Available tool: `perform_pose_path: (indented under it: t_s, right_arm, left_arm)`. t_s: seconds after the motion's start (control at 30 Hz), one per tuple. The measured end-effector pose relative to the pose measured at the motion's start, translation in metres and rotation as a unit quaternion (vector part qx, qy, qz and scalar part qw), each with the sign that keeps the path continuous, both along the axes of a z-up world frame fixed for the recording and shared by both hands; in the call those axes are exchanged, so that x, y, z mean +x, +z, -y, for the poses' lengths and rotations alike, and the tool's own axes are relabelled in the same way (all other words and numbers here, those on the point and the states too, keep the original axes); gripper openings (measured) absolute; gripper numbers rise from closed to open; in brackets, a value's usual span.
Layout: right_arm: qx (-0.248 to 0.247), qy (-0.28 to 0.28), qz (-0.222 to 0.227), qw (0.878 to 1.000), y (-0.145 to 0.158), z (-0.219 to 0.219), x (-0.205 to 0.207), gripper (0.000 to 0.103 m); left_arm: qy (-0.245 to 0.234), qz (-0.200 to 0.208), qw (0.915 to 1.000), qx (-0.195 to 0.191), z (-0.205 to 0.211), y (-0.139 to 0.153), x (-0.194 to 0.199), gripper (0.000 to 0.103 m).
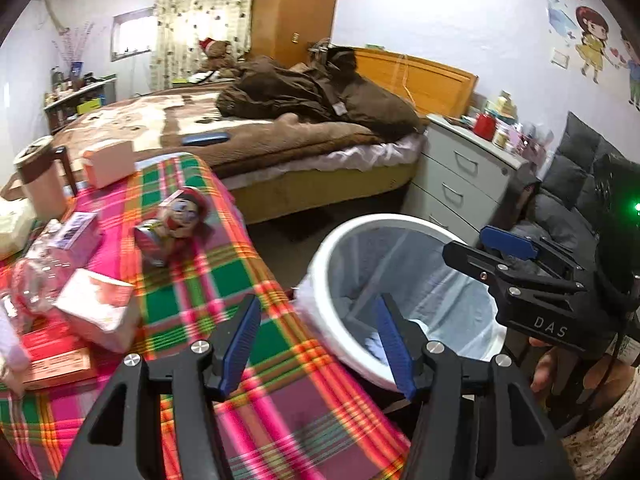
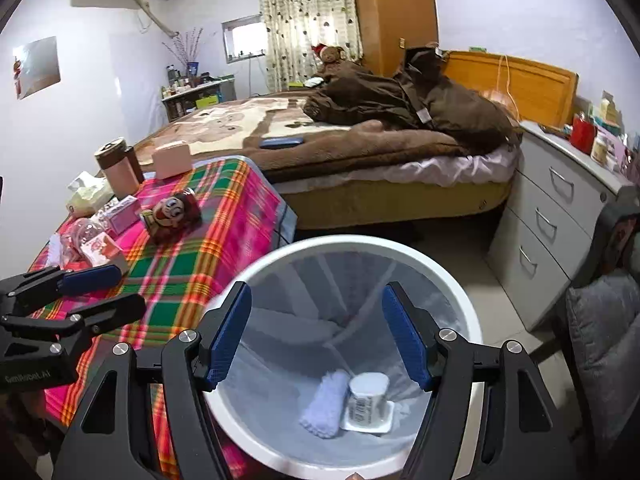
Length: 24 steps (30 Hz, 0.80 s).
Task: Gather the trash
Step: 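Move both grippers back toward the red cartoon can and milk carton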
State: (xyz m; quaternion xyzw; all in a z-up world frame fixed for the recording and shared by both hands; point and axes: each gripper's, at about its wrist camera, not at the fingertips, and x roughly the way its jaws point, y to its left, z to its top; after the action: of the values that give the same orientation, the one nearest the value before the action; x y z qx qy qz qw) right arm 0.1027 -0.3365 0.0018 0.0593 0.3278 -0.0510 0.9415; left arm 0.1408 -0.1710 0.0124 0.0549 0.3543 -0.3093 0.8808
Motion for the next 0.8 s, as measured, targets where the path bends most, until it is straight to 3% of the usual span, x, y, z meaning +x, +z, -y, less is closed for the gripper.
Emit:
perform_pose_path:
  t_s: [0.37, 0.8]
  right_arm:
    - [0.012, 0.007, 0.020, 1.000, 0.004, -0.041, 0.016, 0.069]
    - [0.039, 0.044, -0.005, 0.998, -0.007, -0.090, 0.049, 0.069]
  left_arm:
    - [0.081, 0.017, 0.9965, -0.012, -0.074, 0.009, 0.010, 0.065]
    - [0.177, 0.020, 0.9839, -0.014, -0.158, 0.006, 0.030, 0.068]
